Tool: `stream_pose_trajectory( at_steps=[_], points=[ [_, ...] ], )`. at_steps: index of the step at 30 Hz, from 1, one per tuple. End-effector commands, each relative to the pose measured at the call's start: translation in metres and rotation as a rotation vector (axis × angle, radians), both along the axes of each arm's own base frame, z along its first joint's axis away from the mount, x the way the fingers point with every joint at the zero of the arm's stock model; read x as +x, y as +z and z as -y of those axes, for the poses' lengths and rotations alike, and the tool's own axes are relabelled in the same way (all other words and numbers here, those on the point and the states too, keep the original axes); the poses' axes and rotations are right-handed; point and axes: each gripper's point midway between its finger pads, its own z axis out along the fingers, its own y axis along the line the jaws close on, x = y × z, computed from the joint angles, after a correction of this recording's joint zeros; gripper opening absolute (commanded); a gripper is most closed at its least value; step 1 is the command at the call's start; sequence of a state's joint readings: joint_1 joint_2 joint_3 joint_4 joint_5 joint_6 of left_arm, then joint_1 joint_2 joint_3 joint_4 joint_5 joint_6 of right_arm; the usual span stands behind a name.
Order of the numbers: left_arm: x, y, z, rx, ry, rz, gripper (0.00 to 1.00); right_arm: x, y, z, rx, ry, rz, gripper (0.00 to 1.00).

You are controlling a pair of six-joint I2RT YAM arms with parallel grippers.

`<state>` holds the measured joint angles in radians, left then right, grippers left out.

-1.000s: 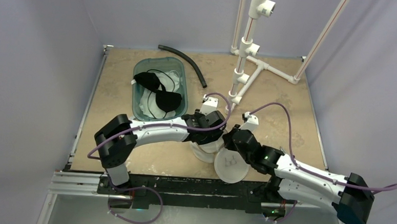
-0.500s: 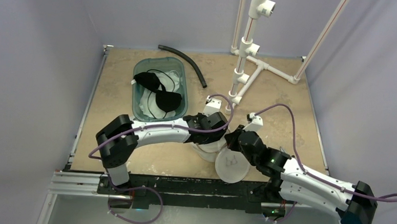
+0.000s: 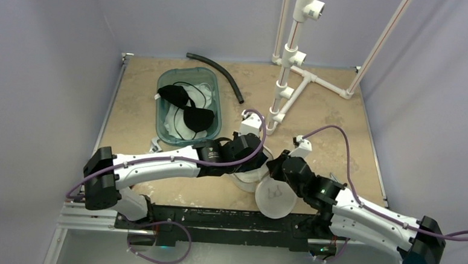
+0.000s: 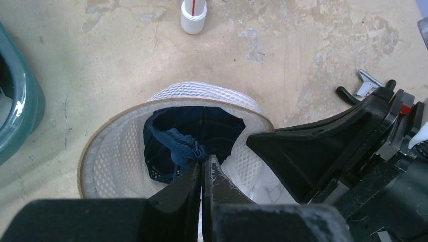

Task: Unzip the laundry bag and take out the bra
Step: Pick up the bra from the laundry bag.

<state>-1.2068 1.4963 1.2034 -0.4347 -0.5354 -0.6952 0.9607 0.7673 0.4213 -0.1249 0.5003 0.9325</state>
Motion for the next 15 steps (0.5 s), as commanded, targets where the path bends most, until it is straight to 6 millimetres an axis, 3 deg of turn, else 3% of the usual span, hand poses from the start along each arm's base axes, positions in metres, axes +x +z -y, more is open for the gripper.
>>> stream_pose_trajectory(
  at_steps=[1,8,15],
  points=[
    [0.002,0.019,0.0,-0.015,-0.011,0.029,0.0,-0.001,0.004,0.002,0.045,-0.021,-0.003,0.0],
    [-0.005,0.043,0.004,-0.09,-0.033,0.025,0.0,-0.005,0.004,0.006,0.054,-0.028,-0.011,0.0],
    [-0.01,0.149,0.001,-0.272,-0.096,0.149,0.0,-0.005,0.006,0.007,0.05,-0.036,-0.017,0.0]
  ],
)
